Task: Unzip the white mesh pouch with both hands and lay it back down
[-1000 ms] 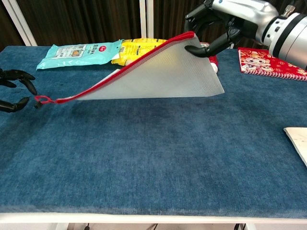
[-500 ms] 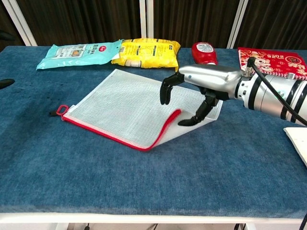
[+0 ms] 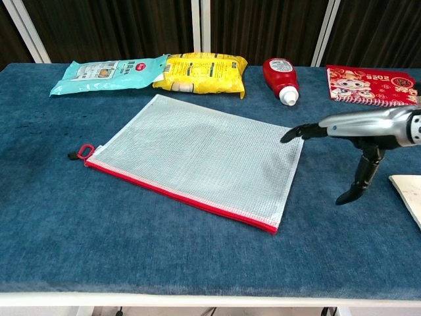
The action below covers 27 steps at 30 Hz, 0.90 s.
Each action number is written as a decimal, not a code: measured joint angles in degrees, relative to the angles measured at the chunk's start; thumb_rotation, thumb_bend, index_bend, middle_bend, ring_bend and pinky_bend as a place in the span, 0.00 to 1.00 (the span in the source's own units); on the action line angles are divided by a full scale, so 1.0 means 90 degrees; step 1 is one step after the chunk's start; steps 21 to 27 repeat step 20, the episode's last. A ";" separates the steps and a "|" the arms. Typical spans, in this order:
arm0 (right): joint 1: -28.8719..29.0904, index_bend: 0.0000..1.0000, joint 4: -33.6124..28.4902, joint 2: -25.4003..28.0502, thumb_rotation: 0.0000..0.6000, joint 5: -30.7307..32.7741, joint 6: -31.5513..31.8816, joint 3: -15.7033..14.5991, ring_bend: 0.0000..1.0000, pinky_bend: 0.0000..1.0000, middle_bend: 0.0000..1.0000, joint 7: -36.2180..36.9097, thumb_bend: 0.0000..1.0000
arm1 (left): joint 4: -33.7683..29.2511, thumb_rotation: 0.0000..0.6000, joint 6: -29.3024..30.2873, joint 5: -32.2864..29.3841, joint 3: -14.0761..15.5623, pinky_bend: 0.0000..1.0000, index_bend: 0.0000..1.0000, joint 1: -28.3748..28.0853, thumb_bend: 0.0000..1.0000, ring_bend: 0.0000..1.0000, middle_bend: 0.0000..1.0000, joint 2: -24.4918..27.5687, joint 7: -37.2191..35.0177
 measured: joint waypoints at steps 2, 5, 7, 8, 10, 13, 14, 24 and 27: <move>-0.0266 0.00 -0.0062 0.0121 1.00 -0.0249 0.0553 0.0011 0.00 0.00 0.03 0.0114 0.02 | -0.0019 1.00 0.0037 0.0010 0.0040 0.14 0.16 0.0062 0.23 0.02 0.09 0.0154 0.0083; -0.0710 0.00 -0.0055 0.0253 1.00 -0.0585 0.1524 0.0060 0.00 0.04 0.11 0.0276 0.13 | -0.0005 1.00 -0.0015 0.0054 0.0177 0.14 0.18 0.0116 0.24 0.02 0.11 0.0403 0.0367; -0.1062 0.00 0.0019 0.0325 1.00 -0.0792 0.2260 0.0098 0.00 0.05 0.13 0.0338 0.17 | 0.0017 1.00 -0.0030 0.0028 0.0263 0.13 0.19 0.0181 0.24 0.02 0.11 0.0534 0.0641; -0.1228 0.00 0.0062 0.0355 1.00 -0.0871 0.2572 0.0113 0.00 0.05 0.13 0.0356 0.18 | 0.0022 1.00 -0.0020 0.0004 0.0297 0.13 0.19 0.0230 0.24 0.02 0.11 0.0584 0.0746; -0.1651 0.00 0.0176 0.0426 1.00 -0.1041 0.3255 0.0134 0.00 0.05 0.13 0.0399 0.18 | 0.0002 1.00 0.0035 -0.0033 0.0343 0.13 0.19 0.0339 0.24 0.02 0.11 0.0656 0.0850; -0.2369 0.00 0.0340 0.0519 1.00 -0.1281 0.4123 0.0132 0.00 0.05 0.12 0.0565 0.17 | -0.0100 1.00 0.0252 -0.0033 0.0406 0.13 0.19 0.0552 0.24 0.02 0.11 0.0743 0.0696; -0.2492 0.00 0.0369 0.0532 1.00 -0.1324 0.4250 0.0125 0.00 0.05 0.12 0.0619 0.17 | -0.0139 1.00 0.0345 -0.0011 0.0435 0.13 0.19 0.0628 0.24 0.02 0.11 0.0765 0.0650; -0.3309 0.00 0.0649 0.0556 1.00 -0.1738 0.4919 -0.0016 0.00 0.05 0.12 0.1405 0.17 | -0.0475 1.00 0.1023 0.0295 0.0682 0.13 0.19 0.1117 0.24 0.02 0.11 0.0822 0.0774; -0.3309 0.00 0.0649 0.0556 1.00 -0.1738 0.4919 -0.0016 0.00 0.05 0.12 0.1405 0.17 | -0.0475 1.00 0.1023 0.0295 0.0682 0.13 0.19 0.1117 0.24 0.02 0.11 0.0822 0.0774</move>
